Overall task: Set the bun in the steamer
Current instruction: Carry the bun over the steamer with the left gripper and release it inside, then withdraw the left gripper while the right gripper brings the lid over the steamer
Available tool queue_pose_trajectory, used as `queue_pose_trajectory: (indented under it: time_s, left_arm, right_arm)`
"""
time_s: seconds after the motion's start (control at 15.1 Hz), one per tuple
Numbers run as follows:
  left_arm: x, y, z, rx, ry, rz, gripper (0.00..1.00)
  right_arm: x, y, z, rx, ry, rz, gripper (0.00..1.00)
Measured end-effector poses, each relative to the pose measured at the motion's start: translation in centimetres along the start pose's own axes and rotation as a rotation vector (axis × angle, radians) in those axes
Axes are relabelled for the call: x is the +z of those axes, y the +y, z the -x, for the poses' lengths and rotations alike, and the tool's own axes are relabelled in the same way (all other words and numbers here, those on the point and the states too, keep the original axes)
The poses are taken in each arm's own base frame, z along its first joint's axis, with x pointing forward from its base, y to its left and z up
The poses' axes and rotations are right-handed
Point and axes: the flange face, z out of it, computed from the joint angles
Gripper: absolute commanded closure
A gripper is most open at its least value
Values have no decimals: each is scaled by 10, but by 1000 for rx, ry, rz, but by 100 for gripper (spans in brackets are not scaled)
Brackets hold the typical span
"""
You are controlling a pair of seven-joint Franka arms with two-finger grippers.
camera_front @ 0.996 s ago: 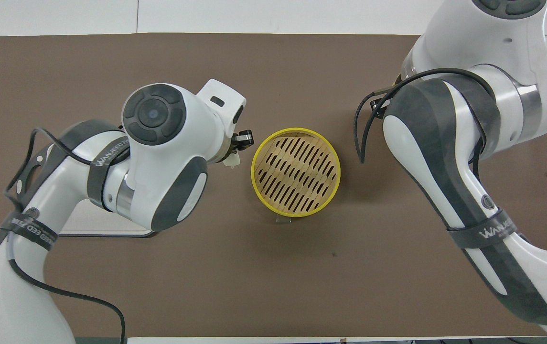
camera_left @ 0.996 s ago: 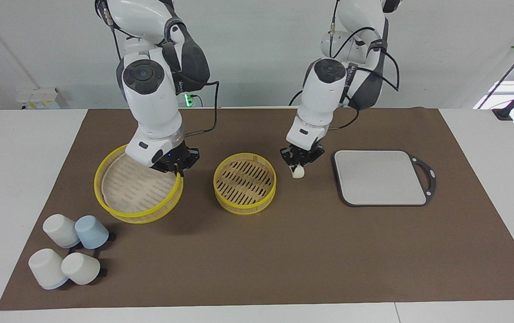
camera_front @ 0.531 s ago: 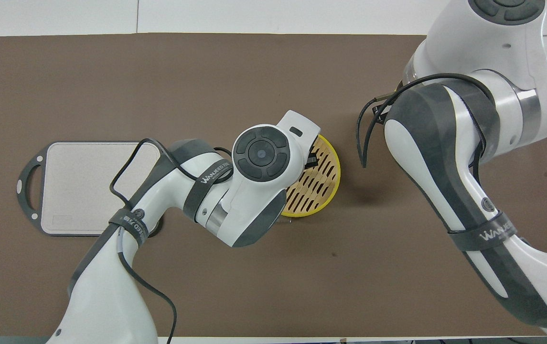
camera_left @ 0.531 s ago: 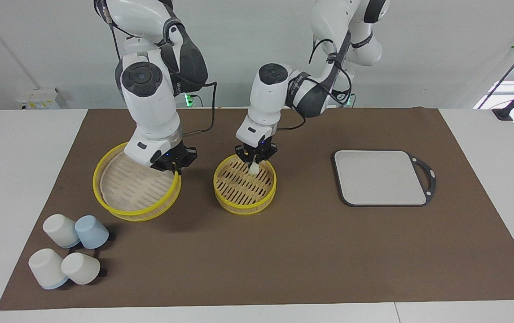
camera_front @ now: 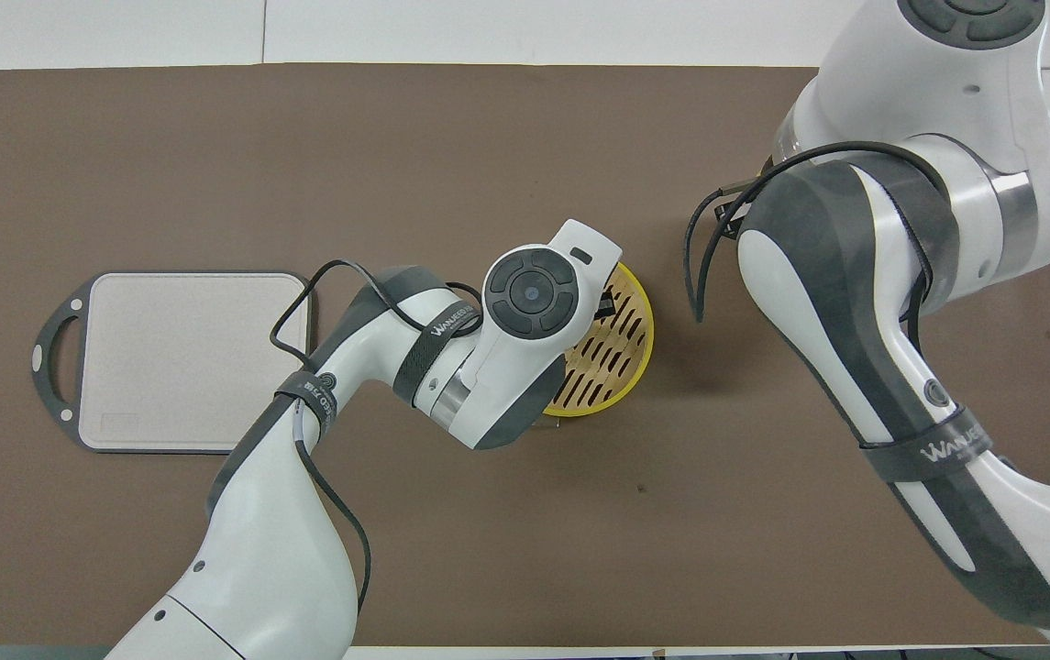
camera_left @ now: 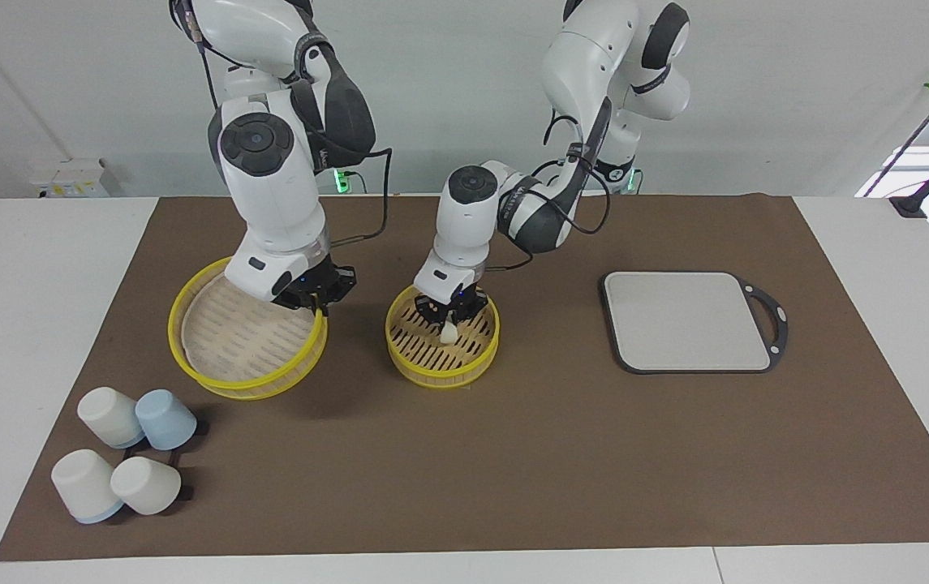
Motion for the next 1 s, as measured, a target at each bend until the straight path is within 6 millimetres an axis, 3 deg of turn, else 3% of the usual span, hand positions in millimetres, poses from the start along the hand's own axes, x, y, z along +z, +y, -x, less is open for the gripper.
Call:
queue_pose_trajectory:
  time_s: [0.07,0.13,0.2,0.53,0.66,0.8,1.0]
  left_arm:
    - [1,0,1,2,0,-2,47]
    - [2,0,1,6,3,-7,15]
    - [3,0,1,10,7,-12,0]
    - [5,-2,2,5,7,-23,0]
    - [-5,-5,-2,-5,11,-27,0]
    - [-38,-20,-16,-35,20,-37,0]
    - [-110,-67,-46,-88,33,-62,0]
  right_arm:
    - [0,0,0,0,0,-3,92]
    - [0,-1,0,0,0,-5,92]
    - [0,-1,0,0,0,-7,92]
    - [-1,-3,0,-3,3,-9,92]
    - [-2,-6,-1,-7,17,-11,92]
    - [-4,-18,-2,-10,30,-17,92]
    - [-6,-51,0,7,44,-21,92]
